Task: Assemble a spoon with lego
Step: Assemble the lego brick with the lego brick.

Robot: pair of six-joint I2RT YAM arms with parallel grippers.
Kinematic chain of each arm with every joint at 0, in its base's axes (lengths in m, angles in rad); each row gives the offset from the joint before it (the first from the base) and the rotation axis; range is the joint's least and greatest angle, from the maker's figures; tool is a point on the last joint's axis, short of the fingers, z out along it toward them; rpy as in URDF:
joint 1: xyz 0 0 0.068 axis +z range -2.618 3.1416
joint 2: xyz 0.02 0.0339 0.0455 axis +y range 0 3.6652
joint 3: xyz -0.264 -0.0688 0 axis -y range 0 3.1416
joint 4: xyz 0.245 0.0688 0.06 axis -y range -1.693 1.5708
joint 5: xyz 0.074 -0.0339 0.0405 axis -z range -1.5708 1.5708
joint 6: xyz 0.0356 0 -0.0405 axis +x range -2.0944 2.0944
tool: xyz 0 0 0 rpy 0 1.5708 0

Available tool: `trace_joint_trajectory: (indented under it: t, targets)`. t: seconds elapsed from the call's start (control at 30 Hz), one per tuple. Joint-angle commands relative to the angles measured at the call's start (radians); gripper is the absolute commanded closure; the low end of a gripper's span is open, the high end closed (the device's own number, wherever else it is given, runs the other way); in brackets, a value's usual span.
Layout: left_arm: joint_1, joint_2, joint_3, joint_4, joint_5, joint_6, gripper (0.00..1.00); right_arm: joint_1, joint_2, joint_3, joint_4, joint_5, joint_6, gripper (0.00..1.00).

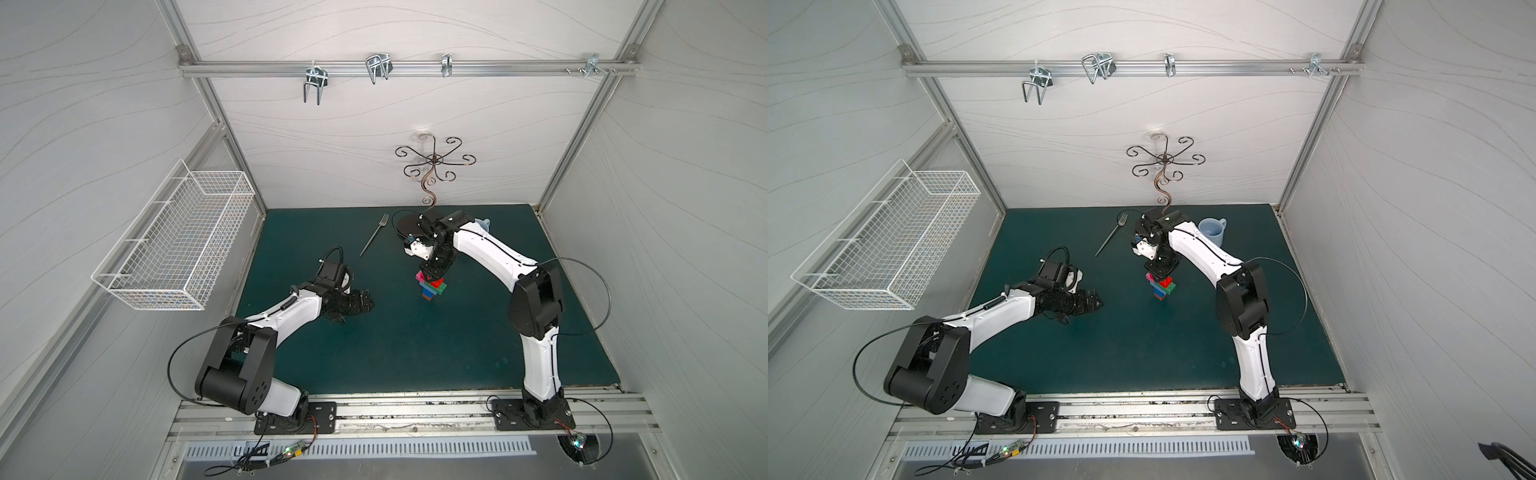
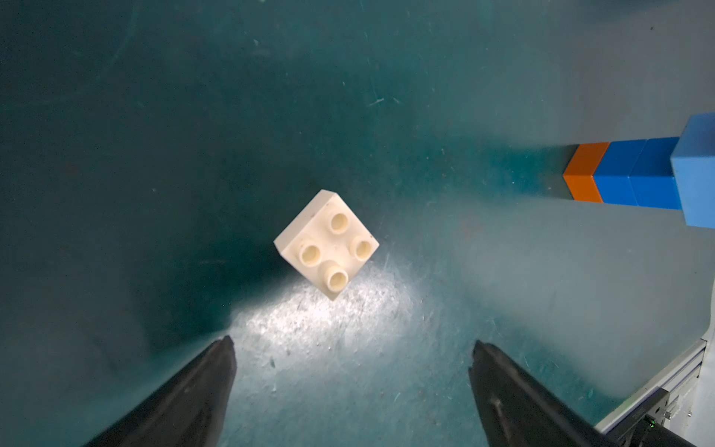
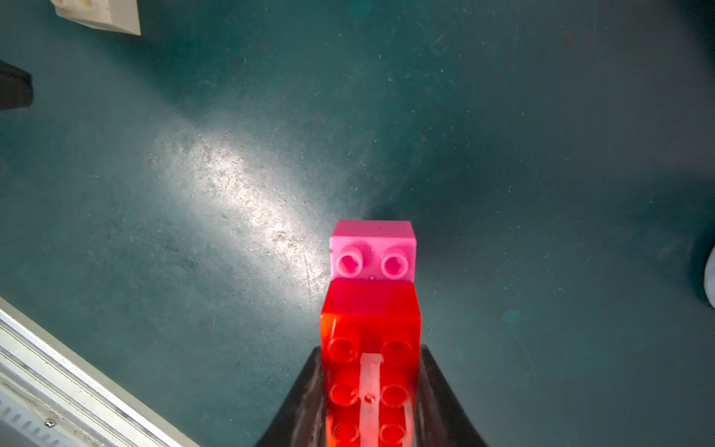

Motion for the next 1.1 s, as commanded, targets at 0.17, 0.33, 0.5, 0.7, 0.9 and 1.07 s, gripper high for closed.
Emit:
trace_joint_trajectory:
  t: [0.17, 0.33, 0.5, 0.7, 0.9, 1.07]
  targets:
    - [-0.008, -0.004, 0.043, -0.007, -0.005, 0.015, 0.0, -0.006, 0.124, -0.07, -0.049, -0.004, -0.009, 0.91]
    - [-0.008, -0.005, 0.043, -0.007, -0.009, 0.014, 0.0, -0.005, 0.078, -0.074, -0.042, 0.003, 0.003, 0.81]
    - [-0.008, -0.005, 0.045, -0.012, -0.016, 0.015, 0.0, -0.004, 0.05, -0.056, -0.046, 0.01, 0.013, 0.73]
    - [-0.008, -0.005, 0.05, -0.021, -0.025, 0.017, 0.0, -0.004, 0.033, -0.016, -0.049, 0.021, 0.017, 0.62]
    - [-0.008, 0.002, 0.062, -0.04, -0.036, 0.026, 0.0, -0.007, 0.026, 0.005, -0.049, 0.03, 0.02, 0.45]
    - [-0.008, 0.052, 0.107, -0.075, -0.062, 0.041, 0.0, -0.006, 0.005, 0.011, -0.029, 0.032, 0.028, 0.41]
